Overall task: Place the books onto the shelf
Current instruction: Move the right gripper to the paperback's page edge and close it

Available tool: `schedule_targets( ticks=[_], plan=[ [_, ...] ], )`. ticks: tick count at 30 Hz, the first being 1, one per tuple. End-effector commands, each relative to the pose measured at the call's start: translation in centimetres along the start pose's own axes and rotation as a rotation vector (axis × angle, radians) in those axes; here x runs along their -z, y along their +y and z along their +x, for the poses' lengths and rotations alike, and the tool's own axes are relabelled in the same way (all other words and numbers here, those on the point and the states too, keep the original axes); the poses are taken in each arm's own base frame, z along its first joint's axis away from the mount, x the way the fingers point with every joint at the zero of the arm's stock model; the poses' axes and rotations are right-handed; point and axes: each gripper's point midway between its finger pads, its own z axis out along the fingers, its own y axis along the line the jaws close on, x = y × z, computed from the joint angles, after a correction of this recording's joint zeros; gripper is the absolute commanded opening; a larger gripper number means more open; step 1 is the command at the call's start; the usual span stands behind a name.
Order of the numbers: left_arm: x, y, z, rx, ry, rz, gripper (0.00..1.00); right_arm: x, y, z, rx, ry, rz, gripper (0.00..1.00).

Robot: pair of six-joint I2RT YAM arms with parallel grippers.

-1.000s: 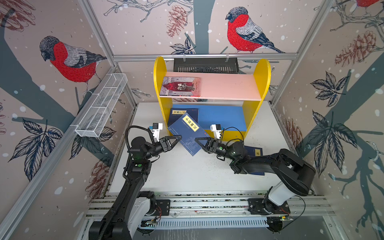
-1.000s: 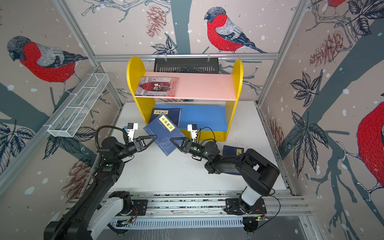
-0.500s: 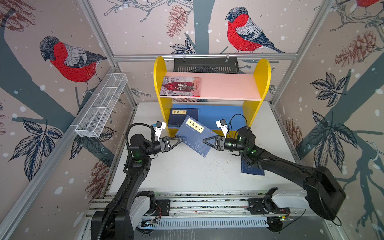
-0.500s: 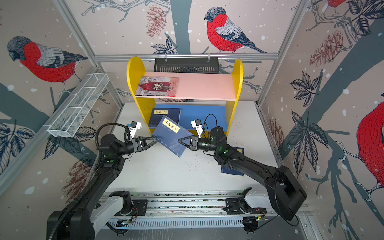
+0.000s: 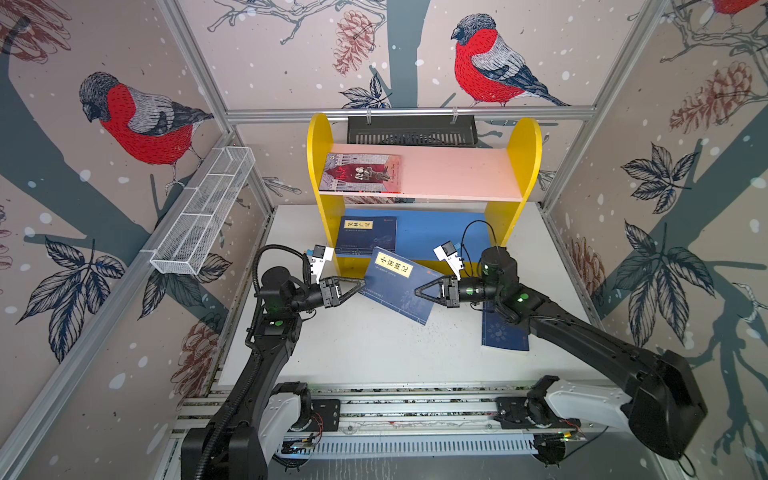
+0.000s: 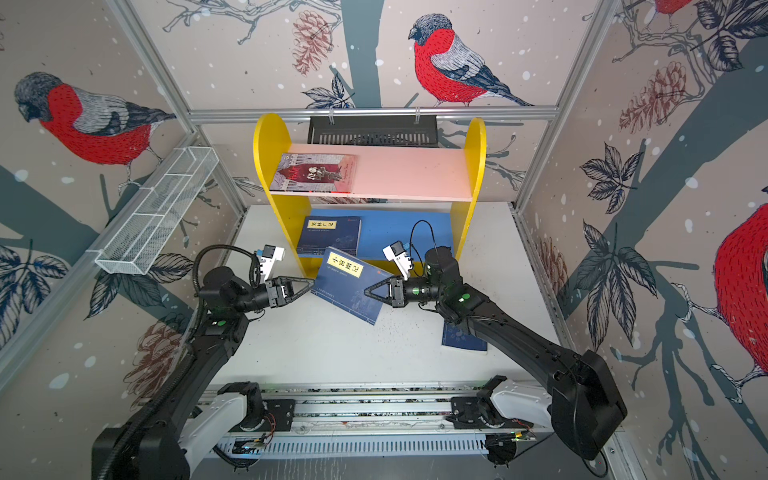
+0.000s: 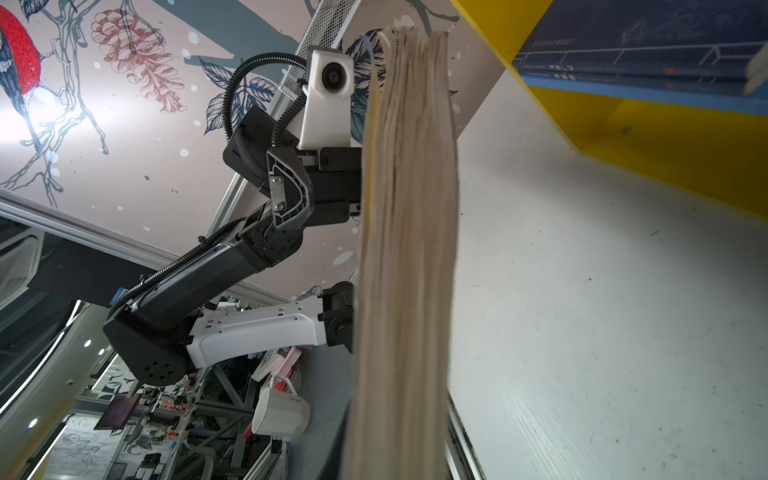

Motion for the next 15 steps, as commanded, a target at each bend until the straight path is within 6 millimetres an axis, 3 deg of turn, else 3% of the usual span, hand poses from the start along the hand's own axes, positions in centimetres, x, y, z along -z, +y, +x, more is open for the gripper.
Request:
schedule_targets(
  ticks=[1,15],
  plan=[
    [-0.2,-0.9,0.6,-0.036,0.044,0.042,0.71,0.1,1.5,0.5,0.045,0.04,-0.066,0.0],
    [-0.8,-1.3,2.2,-0.03,0.108,0.086,0.66,0.0,3.1,1.8,0.077,0.109,-0.115,0.0]
  ],
)
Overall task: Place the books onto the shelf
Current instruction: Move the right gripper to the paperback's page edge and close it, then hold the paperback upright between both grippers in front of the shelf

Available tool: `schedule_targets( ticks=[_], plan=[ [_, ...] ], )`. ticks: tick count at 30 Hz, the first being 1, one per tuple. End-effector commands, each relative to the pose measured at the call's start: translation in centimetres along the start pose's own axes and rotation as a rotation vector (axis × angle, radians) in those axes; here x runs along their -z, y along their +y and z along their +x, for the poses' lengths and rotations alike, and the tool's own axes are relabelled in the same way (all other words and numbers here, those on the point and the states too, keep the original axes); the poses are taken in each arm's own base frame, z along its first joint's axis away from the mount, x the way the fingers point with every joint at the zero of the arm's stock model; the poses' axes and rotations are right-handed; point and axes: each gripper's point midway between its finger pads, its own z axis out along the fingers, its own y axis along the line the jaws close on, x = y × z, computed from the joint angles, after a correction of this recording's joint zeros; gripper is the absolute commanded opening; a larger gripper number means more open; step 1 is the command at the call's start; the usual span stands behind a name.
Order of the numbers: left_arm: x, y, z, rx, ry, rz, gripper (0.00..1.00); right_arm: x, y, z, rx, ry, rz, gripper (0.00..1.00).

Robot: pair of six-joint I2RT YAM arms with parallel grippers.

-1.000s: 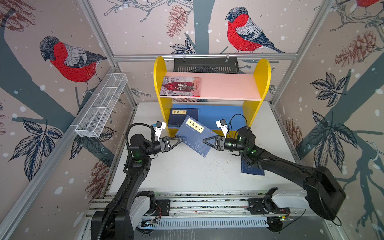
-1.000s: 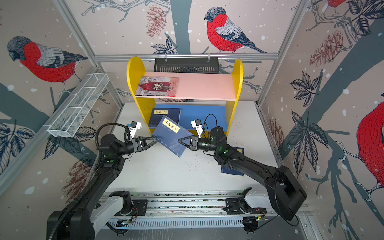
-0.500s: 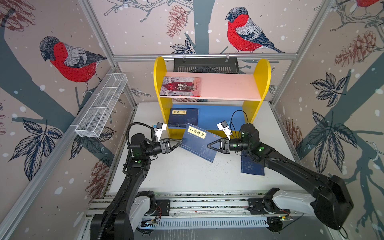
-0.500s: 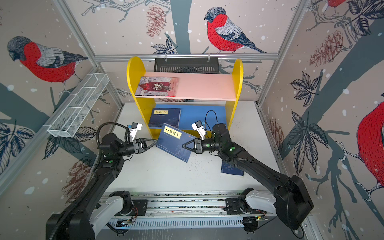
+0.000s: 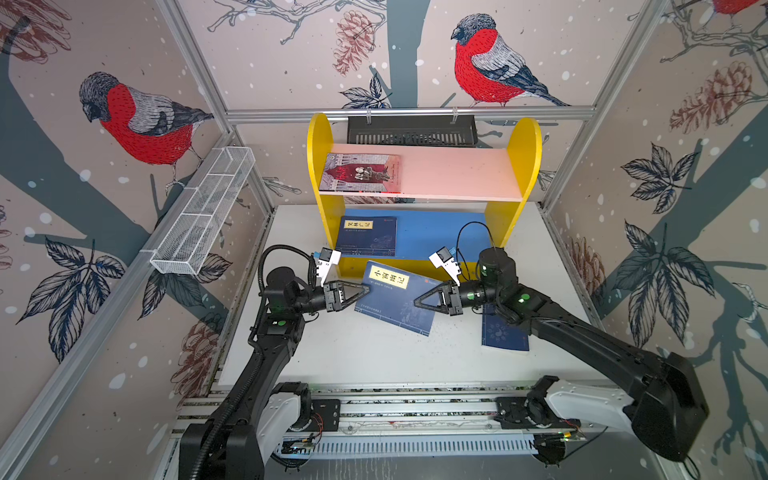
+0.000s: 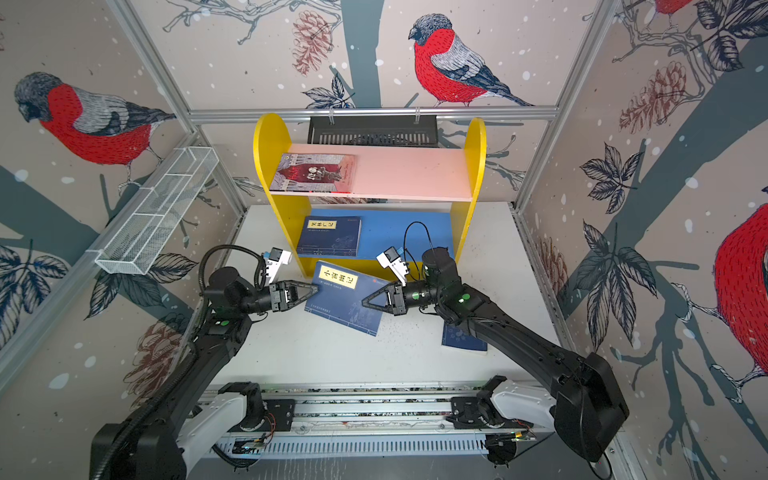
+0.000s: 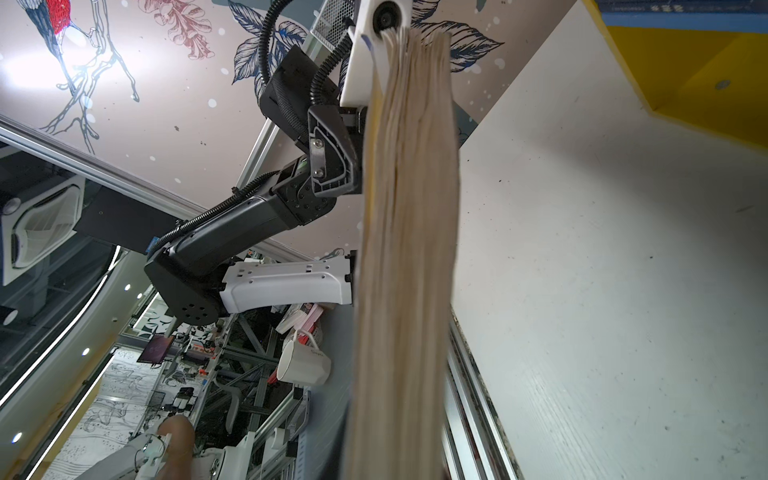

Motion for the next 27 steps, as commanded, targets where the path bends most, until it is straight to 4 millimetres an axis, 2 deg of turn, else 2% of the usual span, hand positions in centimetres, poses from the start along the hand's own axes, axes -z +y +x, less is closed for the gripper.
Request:
schedule_targets(
  ticks=[1,4,9,11,13,14,15,16,22,27],
  plan=[
    [-0.2,-1.1,0.5,-0.04,0.036,0.042,0.65,-0.1,0.9,0.0,0.048,0.018,-0.036,0.0],
    [-0.6,-2.0,0.7,-0.049,0.06,0.071,0.53,-0.5,0.4,0.1,0.045,0.033,-0.031,0.0],
    [-0.8,-2.1,1.1,-0.046,0.069,0.077,0.14,-0.9,-0.1,-0.2,0.046,0.044,-0.023,0.0],
    [-0.8,-2.0,1.1,-0.044,0.067,0.075,0.0,-1.1,-0.3,-0.4,0.042,0.04,-0.014,0.09],
    [-0.8,-2.2,0.9,-0.055,0.061,0.073,0.0,-1.1,-0.3,-0.8,0.043,0.024,-0.009,0.19],
    [-0.8,-2.3,0.7,-0.065,0.055,0.071,0.0,-1.1,-0.5,-1.0,0.038,0.01,0.001,0.35],
    [-0.8,-2.6,0.5,-0.085,0.053,0.077,0.0,-1.1,-0.9,-1.2,0.031,-0.005,0.014,0.45],
    [-0.7,-2.9,0.3,-0.104,0.049,0.079,0.0,-1.0,-1.1,-1.4,0.027,-0.021,0.023,0.49],
    [-0.7,-2.8,-1.4,-0.1,0.014,0.056,0.0,-0.4,-1.4,-1.8,-0.012,-0.146,-0.007,0.56],
    [-0.1,-1.8,-2.6,-0.068,-0.035,0.021,0.0,-0.3,-1.2,-1.6,-0.029,-0.216,-0.047,0.54]
  ],
)
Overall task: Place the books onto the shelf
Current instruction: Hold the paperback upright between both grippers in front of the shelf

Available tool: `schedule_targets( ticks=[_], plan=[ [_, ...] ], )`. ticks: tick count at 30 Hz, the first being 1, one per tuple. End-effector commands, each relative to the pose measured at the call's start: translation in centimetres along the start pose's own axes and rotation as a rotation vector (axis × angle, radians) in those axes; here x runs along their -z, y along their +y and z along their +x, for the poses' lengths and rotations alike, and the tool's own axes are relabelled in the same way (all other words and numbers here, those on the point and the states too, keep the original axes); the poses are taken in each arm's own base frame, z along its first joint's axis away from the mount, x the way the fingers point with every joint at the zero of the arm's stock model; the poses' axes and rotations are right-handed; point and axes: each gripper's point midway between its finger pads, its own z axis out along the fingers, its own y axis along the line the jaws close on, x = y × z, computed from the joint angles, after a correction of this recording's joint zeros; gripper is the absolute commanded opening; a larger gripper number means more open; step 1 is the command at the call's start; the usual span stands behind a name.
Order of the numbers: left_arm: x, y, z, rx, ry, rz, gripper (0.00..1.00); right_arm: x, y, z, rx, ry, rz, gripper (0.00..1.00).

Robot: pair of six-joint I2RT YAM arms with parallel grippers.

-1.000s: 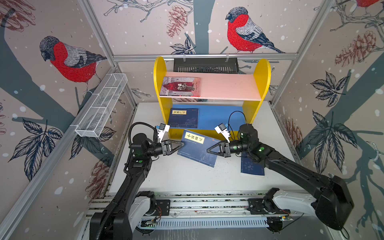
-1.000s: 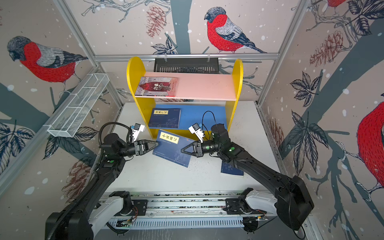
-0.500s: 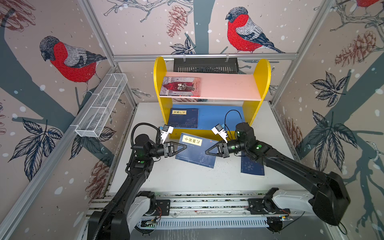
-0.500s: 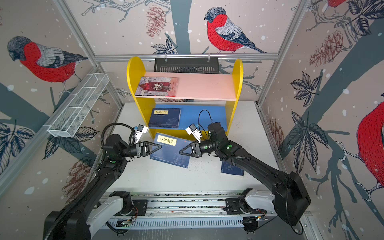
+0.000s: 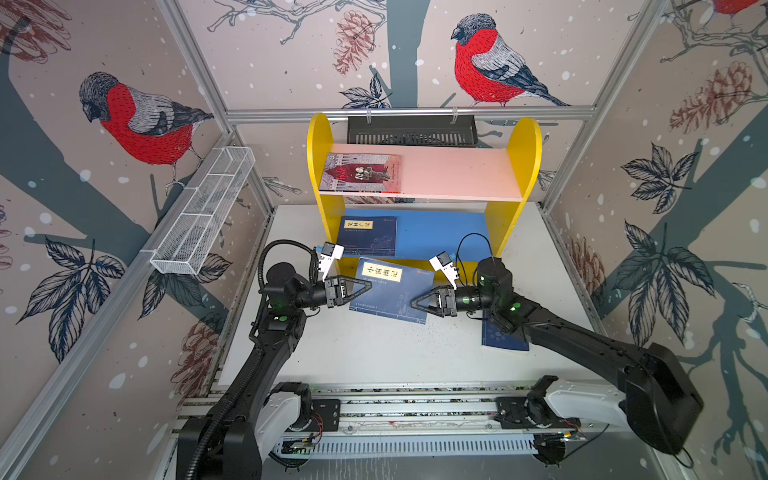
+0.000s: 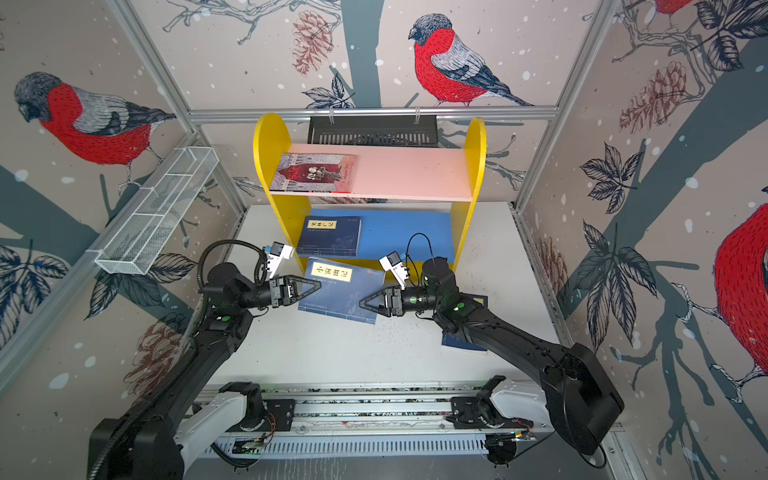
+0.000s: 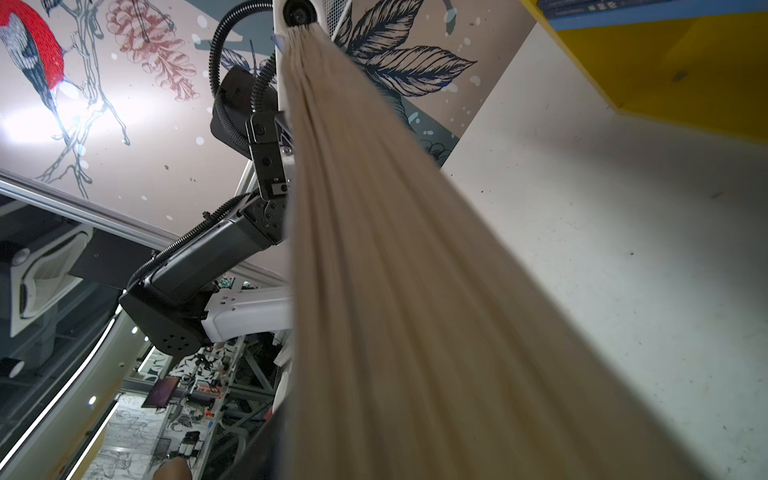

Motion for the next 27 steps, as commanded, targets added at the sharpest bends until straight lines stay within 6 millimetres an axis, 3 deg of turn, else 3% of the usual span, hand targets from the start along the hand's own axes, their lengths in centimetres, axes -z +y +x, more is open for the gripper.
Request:
schedule_targets(
  ticks=[1,6,11,18,20,22,24,27],
  plan=[
    [0.4,-0.1,-1.2,-0.03,-0.039,-0.011,0.0,0.2,2.3,-2.1,0.05,-0.113,-0.074,0.53],
    [0.6,0.6,-1.2,0.006,-0.049,-0.02,0.0,-0.1,2.6,-2.0,0.047,-0.134,-0.086,0.47],
    [0.8,0.8,-1.2,0.014,-0.068,-0.031,0.0,-0.2,2.3,-2.3,0.036,-0.161,-0.084,0.24],
    [0.9,1.0,-1.1,0.021,-0.073,-0.037,0.03,-0.6,2.4,-2.9,0.041,-0.163,-0.087,0.09],
    [1.0,1.2,-1.2,0.02,-0.081,-0.044,0.32,-0.6,2.6,-3.3,0.049,-0.165,-0.084,0.04],
    [1.2,1.5,-1.3,0.019,-0.091,-0.054,0.55,-0.5,2.6,-3.7,0.054,-0.167,-0.077,0.02],
    [1.6,2.2,-1.7,0.001,-0.115,-0.094,0.69,-0.2,2.4,-4.2,0.058,-0.174,-0.066,0.02],
    [2.7,3.9,-2.4,-0.037,-0.157,-0.207,0.78,0.3,1.7,-5.1,0.053,-0.184,-0.034,0.01]
  ],
)
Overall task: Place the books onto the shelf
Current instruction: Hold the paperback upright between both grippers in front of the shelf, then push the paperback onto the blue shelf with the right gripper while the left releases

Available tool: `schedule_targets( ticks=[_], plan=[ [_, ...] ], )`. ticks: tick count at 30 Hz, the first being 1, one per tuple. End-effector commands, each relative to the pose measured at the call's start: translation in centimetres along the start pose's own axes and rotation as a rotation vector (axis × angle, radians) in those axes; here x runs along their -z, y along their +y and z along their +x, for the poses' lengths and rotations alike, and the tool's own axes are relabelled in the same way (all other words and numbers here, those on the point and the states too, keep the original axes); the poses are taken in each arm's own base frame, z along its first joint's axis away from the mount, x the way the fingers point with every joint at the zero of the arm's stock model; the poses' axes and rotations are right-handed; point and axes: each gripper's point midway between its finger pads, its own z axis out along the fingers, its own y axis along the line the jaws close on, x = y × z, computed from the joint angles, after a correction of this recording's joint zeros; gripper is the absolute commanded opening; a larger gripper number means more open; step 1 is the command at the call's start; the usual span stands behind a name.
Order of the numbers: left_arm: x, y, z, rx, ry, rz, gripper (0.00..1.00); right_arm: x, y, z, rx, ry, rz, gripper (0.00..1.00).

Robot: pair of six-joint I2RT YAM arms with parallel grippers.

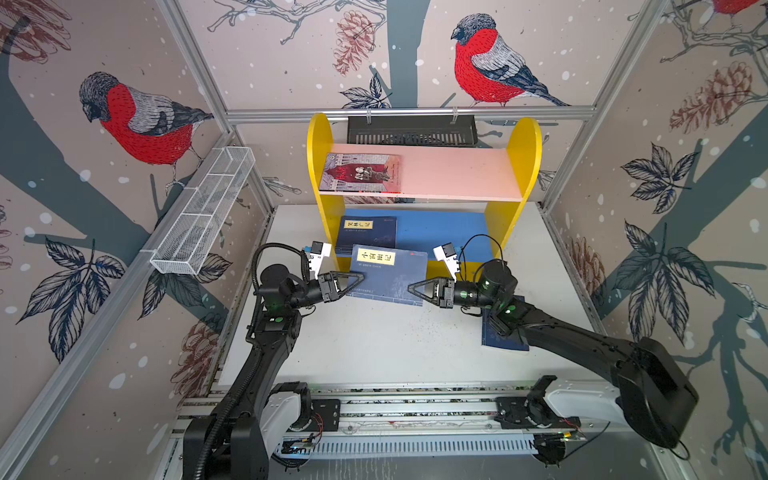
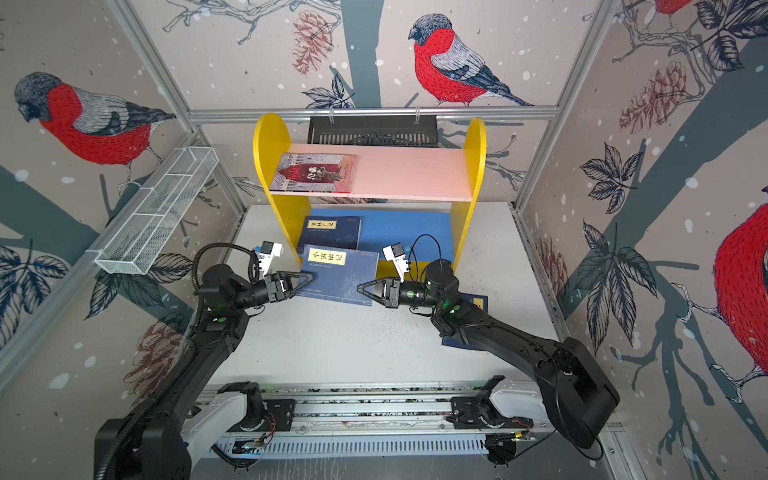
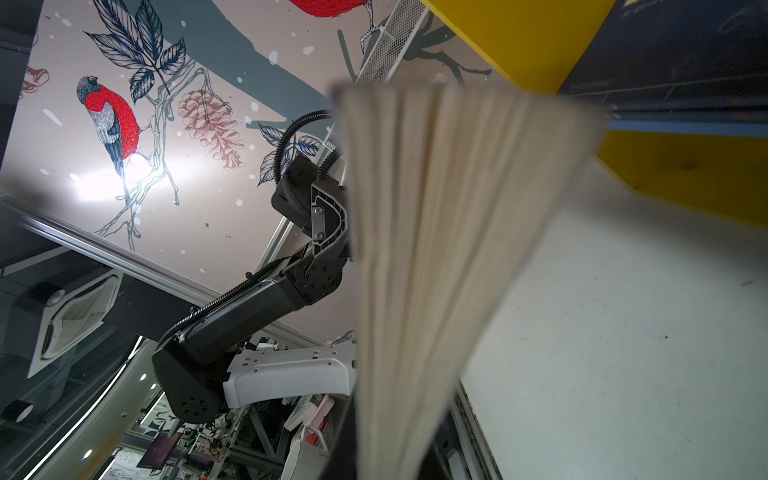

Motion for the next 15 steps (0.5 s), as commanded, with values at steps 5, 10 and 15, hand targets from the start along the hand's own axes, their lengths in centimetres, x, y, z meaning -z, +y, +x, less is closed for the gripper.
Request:
schedule_targets(
  ticks=[5,10,15],
  plan=[
    [2.2,2.8,-2.6,-0.062,-0.09,-0.202,0.78,0.9,-1.8,-2.3,0.012,-0.015,0.055,0.01],
    [3.0,2.9,-3.2,-0.05,-0.114,-0.202,0.76,1.1,-3.4,-3.5,-0.002,-0.029,0.086,0.01],
    [2.8,1.7,-3.1,-0.055,-0.102,-0.147,0.76,0.7,-4.6,-4.7,-0.007,-0.028,0.09,0.01]
  ],
)
